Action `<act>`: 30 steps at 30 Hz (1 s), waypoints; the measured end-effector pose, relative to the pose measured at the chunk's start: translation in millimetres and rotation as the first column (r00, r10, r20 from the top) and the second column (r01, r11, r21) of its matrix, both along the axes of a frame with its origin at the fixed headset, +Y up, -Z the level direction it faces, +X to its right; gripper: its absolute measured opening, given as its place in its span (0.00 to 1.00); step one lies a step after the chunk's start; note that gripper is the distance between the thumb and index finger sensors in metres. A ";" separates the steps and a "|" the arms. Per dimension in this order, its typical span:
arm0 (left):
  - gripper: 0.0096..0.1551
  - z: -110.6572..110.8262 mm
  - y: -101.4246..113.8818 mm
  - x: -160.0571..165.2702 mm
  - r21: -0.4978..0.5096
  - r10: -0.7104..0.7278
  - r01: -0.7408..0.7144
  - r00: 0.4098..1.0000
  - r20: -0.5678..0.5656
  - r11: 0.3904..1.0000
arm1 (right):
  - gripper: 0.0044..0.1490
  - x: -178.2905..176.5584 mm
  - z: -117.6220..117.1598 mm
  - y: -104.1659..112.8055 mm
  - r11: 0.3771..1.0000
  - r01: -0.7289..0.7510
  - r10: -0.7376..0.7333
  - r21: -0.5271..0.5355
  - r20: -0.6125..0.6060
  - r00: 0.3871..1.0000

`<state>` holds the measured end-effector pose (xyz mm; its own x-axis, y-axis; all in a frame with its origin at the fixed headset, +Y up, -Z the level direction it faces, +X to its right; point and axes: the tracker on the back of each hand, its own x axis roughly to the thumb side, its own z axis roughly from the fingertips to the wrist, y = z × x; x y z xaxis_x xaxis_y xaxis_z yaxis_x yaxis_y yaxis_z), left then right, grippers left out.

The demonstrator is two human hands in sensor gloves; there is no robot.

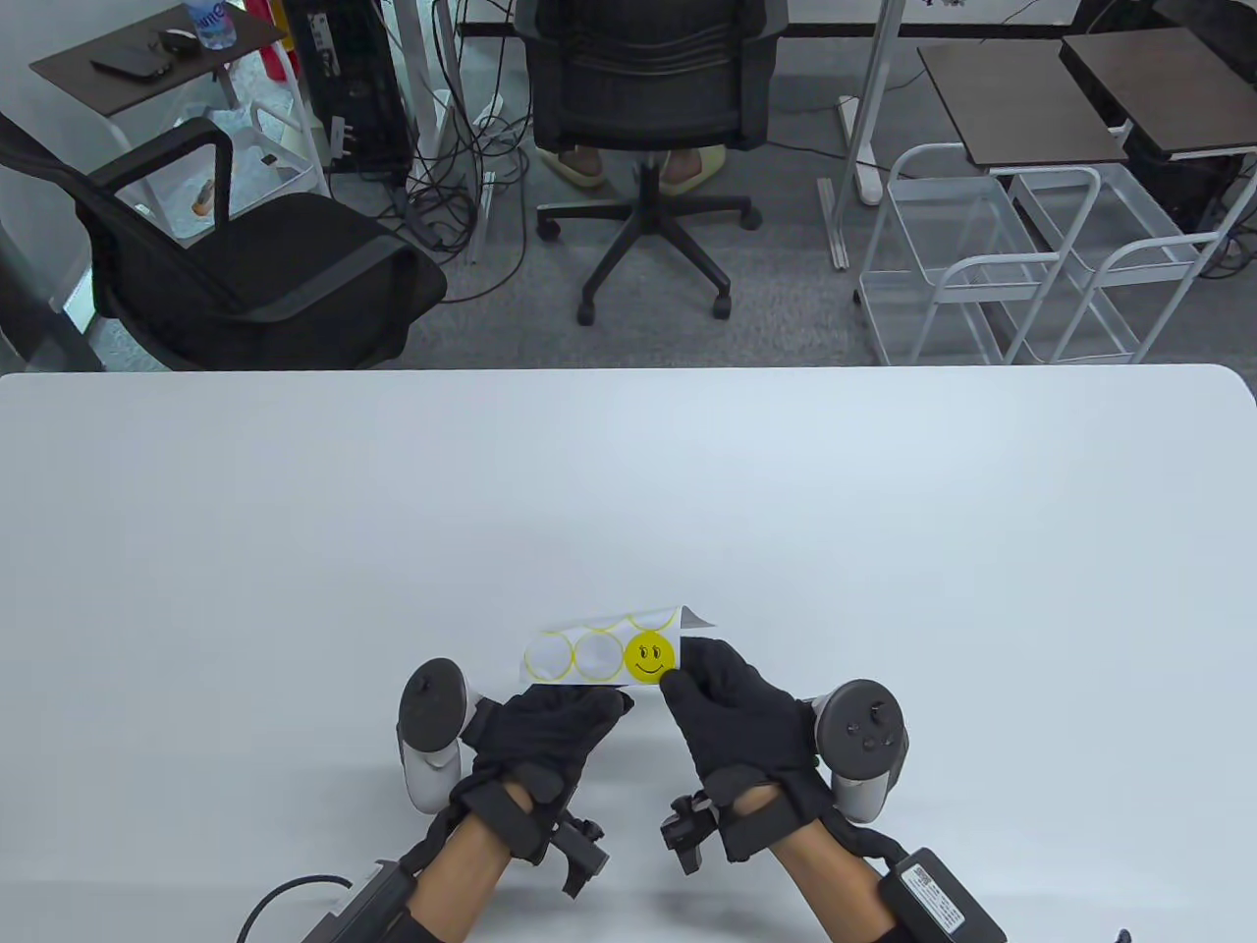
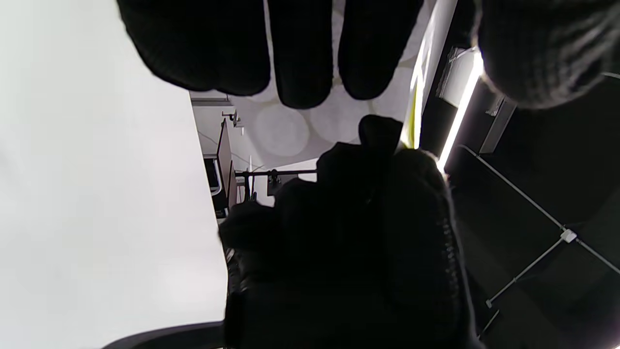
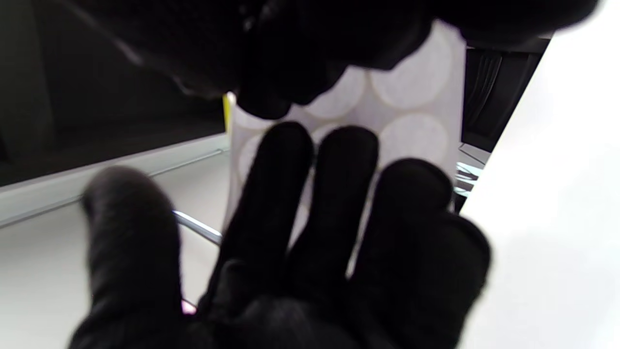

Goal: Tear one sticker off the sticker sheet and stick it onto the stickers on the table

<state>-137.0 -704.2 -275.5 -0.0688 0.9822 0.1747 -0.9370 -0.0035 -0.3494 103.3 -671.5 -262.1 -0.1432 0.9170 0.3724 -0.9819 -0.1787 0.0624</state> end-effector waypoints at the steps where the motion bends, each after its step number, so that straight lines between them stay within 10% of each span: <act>1: 0.39 -0.3 0.8 -1.9 0.008 0.004 -0.003 1.000 -0.012 1.000 | 0.25 -1.1 0.0 -0.2 1.000 -0.009 0.009 0.000 -0.005 1.000; 16: 0.23 4.2 12.7 -4.1 0.117 -0.092 0.103 0.991 -0.096 0.988 | 0.32 4.4 4.5 9.0 0.982 -0.178 0.166 0.062 0.154 0.974; 23: 0.23 4.3 13.1 -14.0 0.097 -0.136 0.167 0.954 -0.267 0.981 | 0.35 -2.4 28.3 39.1 0.805 -0.483 0.347 0.344 0.386 0.855; 30: 0.23 4.7 13.2 -10.8 0.105 -0.185 0.219 0.946 -0.265 0.970 | 0.27 -20.3 37.1 44.7 0.676 -0.625 0.477 0.391 0.413 0.775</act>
